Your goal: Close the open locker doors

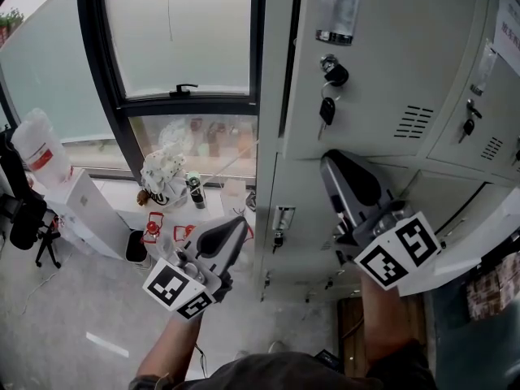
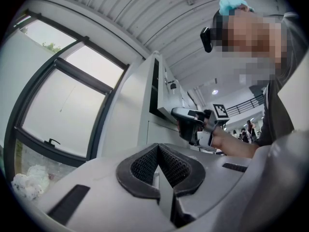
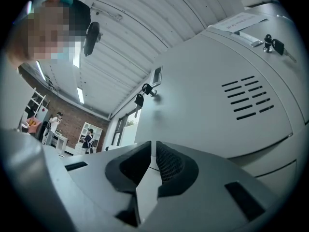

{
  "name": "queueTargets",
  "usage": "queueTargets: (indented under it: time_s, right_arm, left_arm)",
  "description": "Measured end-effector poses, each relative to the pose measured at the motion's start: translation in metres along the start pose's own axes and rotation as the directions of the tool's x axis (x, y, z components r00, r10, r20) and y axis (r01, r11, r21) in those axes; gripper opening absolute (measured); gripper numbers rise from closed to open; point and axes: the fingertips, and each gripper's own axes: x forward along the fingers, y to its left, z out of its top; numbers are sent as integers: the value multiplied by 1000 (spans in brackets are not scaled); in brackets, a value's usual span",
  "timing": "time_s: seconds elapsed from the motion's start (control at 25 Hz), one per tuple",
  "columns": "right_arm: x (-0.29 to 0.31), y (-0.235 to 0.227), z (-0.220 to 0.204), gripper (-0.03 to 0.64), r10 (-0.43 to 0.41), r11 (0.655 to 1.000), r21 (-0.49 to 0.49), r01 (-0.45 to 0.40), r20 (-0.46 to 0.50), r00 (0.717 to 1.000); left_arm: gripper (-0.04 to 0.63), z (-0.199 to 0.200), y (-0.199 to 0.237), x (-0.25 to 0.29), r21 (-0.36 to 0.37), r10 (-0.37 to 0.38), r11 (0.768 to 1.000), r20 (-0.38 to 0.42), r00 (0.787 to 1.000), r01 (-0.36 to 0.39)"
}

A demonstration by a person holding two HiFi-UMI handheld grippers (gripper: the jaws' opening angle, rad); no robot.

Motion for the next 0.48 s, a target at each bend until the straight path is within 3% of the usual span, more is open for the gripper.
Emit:
queueTargets:
  time_s: [0.48]
  right_arm:
    - [2, -15, -6, 37, -16, 1000, 9, 16, -8, 1000]
  left_arm:
    - [9, 0, 0, 8, 9, 2, 1000, -5, 1000, -2]
